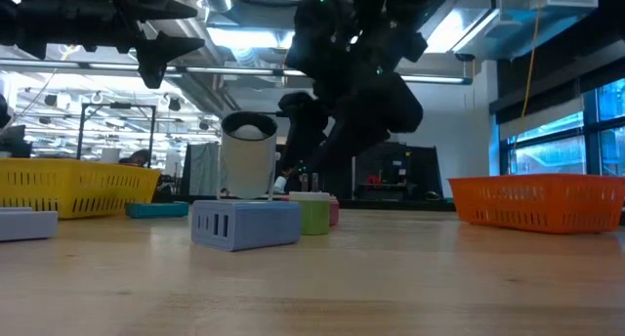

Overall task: Pick & Place Office items
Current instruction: Put the red charger adapter into the orange basket

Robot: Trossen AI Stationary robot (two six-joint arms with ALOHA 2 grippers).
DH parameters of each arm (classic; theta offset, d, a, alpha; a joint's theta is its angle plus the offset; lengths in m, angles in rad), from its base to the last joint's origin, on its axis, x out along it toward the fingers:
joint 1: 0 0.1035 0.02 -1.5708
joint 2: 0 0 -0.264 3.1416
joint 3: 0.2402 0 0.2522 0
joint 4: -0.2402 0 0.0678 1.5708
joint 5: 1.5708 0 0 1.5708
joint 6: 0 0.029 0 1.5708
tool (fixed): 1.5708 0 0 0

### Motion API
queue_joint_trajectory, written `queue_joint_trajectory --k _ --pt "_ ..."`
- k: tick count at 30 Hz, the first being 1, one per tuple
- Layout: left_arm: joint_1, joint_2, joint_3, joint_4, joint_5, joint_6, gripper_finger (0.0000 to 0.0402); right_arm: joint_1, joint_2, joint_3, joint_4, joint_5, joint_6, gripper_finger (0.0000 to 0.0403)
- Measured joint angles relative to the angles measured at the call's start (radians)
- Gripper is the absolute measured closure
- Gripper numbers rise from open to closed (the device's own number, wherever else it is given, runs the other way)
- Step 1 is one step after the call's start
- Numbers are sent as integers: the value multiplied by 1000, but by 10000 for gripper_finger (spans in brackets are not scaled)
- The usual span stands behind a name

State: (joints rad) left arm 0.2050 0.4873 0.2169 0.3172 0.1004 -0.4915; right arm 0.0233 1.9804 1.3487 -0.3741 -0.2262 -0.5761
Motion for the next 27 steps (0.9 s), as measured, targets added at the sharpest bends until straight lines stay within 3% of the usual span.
queue_joint_trajectory --k 11,17,27 --pt "0 0 0 0 16 6 199 -42 47 -1 15 -4 -11 91" --pt "0 0 0 0 30 7 199 -52 73 3 19 -59 5 92" --pt "0 0 0 0 40 7 199 -58 80 -3 -41 -43 44 92"
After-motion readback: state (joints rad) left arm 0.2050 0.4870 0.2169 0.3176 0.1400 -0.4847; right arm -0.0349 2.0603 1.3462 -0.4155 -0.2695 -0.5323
